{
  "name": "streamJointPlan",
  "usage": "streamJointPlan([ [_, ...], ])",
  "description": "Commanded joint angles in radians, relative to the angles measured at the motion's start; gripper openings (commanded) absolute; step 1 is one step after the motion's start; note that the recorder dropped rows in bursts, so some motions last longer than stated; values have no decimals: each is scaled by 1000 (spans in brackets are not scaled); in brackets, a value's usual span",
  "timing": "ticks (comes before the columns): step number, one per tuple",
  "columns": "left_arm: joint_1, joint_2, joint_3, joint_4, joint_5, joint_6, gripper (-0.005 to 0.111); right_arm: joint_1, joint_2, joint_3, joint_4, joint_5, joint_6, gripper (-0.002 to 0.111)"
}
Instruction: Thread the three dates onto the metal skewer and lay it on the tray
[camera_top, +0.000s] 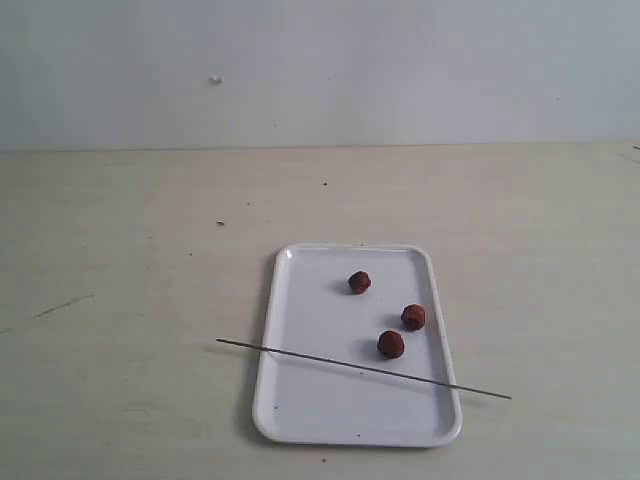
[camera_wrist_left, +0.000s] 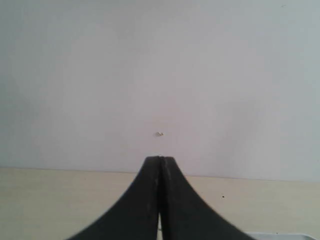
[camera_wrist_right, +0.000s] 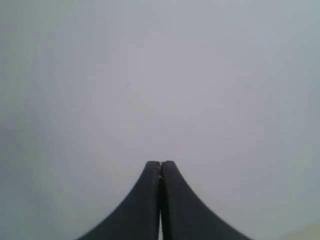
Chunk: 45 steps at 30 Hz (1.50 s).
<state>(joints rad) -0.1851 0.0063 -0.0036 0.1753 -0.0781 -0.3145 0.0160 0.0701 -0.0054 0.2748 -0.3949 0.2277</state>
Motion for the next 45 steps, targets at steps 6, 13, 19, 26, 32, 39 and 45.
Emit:
streamJointPlan([
  [6, 3, -6, 4, -4, -5, 0, 0, -4, 30, 5, -30, -179, 165, 0],
  [13, 3, -6, 4, -4, -5, 0, 0, -4, 75, -18, -154, 72, 128, 0],
  [19, 3, -6, 4, -4, -5, 0, 0, -4, 249, -164, -154, 115, 79, 0],
  [26, 3, -6, 4, -4, -5, 0, 0, -4, 680, -568, -275, 476, -15, 0],
  [32, 3, -6, 4, -4, -5, 0, 0, -4, 1086, -877, -288, 810, -317, 1],
  [39, 3, -6, 4, -4, -5, 0, 0, -4, 1375, -1086, -244, 1177, -719, 21],
  [45, 3, -6, 4, -4, -5, 0, 0, 63, 1477, -1095, -254, 1361, -962, 29],
])
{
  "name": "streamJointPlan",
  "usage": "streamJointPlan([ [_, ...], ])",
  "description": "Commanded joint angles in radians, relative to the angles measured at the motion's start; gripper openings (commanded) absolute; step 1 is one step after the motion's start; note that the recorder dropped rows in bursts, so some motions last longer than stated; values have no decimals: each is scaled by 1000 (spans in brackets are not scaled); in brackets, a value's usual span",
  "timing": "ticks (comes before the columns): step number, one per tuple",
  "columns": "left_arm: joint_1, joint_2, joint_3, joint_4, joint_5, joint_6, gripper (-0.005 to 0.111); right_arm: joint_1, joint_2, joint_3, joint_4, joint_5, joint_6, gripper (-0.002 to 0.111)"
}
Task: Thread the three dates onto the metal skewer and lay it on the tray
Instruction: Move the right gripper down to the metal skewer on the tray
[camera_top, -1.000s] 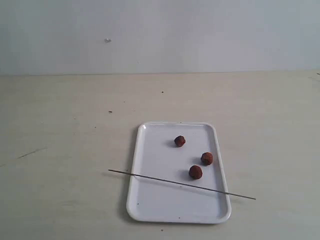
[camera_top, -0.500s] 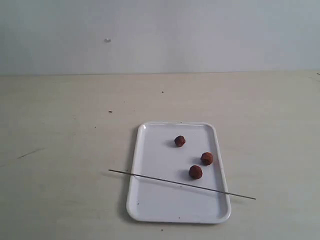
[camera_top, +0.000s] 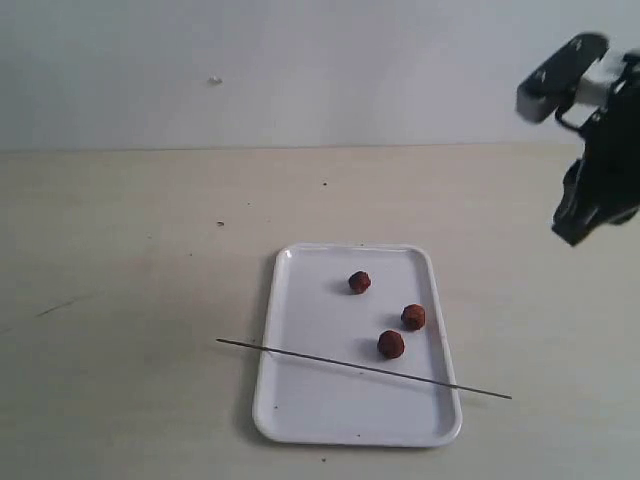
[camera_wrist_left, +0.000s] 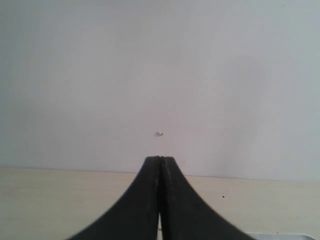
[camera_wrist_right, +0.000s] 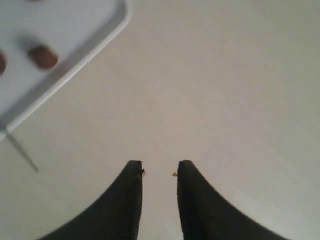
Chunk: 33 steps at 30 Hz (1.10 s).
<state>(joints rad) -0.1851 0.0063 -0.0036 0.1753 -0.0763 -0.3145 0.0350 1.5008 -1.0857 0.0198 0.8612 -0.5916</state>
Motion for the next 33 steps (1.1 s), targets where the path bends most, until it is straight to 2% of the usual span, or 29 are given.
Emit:
streamJointPlan([
  [1, 3, -6, 4, -4, -6, 0, 0, 64, 58, -14, 1, 118, -148, 29],
  [7, 3, -6, 4, -4, -6, 0, 0, 163, 106, -14, 1, 213, -220, 25],
  [13, 3, -6, 4, -4, -6, 0, 0, 181, 106, -14, 120, 209, -220, 20],
  [16, 3, -6, 4, -4, -6, 0, 0, 200, 108, -14, 111, 217, -264, 23],
  [24, 3, -6, 4, -4, -6, 0, 0, 315, 143, 5, 72, 187, -308, 39],
  [33, 3, -6, 4, -4, -6, 0, 0, 343, 190, 106, 4, -40, -333, 39],
])
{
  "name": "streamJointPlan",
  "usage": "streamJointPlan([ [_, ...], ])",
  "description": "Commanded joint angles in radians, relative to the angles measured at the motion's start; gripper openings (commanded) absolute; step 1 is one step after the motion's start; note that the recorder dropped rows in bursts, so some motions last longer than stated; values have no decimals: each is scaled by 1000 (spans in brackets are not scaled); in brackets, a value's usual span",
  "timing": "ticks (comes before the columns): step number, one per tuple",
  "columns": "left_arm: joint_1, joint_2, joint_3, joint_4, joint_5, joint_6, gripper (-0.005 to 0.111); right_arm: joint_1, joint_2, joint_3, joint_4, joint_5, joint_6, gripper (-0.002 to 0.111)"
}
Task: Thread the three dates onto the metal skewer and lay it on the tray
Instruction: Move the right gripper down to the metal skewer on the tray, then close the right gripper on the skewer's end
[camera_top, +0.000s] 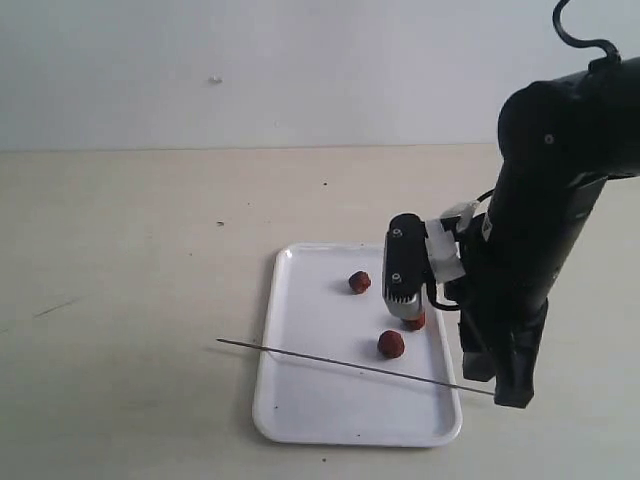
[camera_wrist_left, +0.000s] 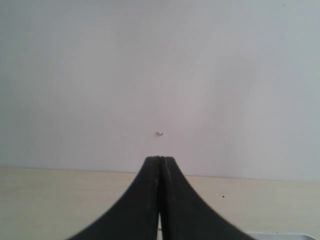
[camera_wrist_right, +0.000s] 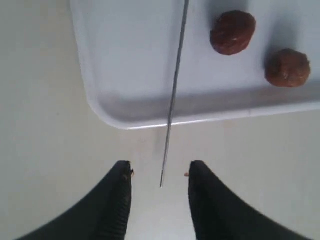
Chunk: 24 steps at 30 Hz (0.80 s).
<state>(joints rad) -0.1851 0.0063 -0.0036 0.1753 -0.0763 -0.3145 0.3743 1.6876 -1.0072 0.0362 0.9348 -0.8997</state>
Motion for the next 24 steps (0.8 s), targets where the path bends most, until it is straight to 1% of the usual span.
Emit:
streamJointPlan([
  [1, 3, -6, 4, -4, -6, 0, 0, 3, 3, 34, -12, -141, -26, 39],
  [4, 3, -6, 4, -4, -6, 0, 0, 3, 7, 53, -8, -194, -41, 39],
  [8, 3, -6, 4, -4, -6, 0, 0, 3, 35, 53, -8, -203, -41, 39],
  [12, 3, -6, 4, -4, -6, 0, 0, 3, 70, 53, 59, -229, -41, 39],
  [16, 3, -6, 4, -4, -6, 0, 0, 3, 103, 53, 71, -270, -41, 39],
  [24, 3, -6, 4, -4, -6, 0, 0, 3, 151, 53, 71, -276, -41, 39],
])
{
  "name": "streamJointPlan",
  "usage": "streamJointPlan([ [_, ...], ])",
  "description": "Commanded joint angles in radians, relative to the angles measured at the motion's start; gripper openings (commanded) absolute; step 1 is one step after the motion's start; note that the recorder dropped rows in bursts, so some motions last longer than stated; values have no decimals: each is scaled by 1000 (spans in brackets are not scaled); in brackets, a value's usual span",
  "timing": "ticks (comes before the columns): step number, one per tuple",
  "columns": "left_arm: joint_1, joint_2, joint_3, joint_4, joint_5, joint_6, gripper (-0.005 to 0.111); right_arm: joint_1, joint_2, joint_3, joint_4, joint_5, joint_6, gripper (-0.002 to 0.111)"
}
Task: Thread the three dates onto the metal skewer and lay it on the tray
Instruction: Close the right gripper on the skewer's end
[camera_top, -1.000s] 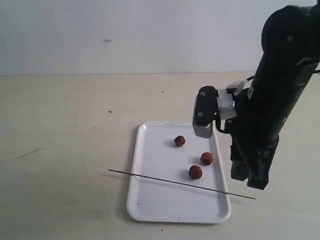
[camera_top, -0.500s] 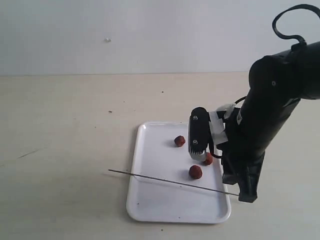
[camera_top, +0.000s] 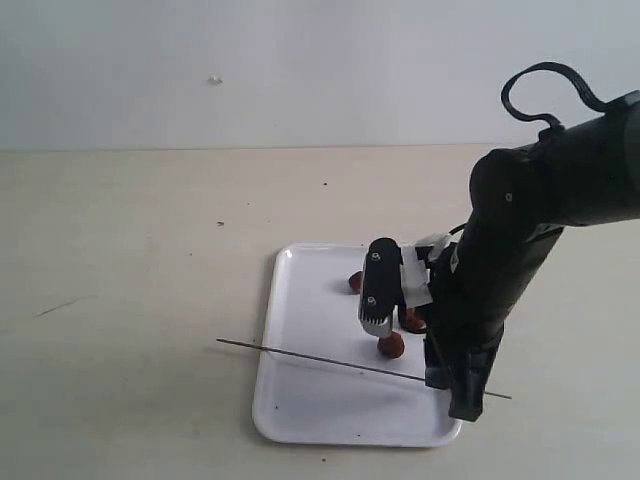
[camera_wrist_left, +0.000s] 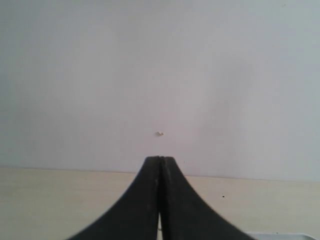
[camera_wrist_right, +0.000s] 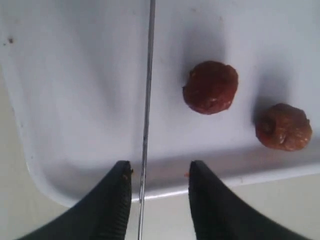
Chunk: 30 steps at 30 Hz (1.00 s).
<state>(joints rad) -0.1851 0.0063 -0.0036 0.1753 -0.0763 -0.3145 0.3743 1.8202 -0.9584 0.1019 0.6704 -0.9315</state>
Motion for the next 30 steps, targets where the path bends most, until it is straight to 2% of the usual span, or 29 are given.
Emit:
streamJointPlan([
  [1, 3, -6, 4, -4, -6, 0, 0, 3, 20, 5, 5, -14, -9, 39],
  [7, 3, -6, 4, -4, -6, 0, 0, 3, 29, 0, 5, -33, -9, 49],
  [30, 3, -6, 4, -4, -6, 0, 0, 3, 53, 0, 5, -56, -9, 49],
])
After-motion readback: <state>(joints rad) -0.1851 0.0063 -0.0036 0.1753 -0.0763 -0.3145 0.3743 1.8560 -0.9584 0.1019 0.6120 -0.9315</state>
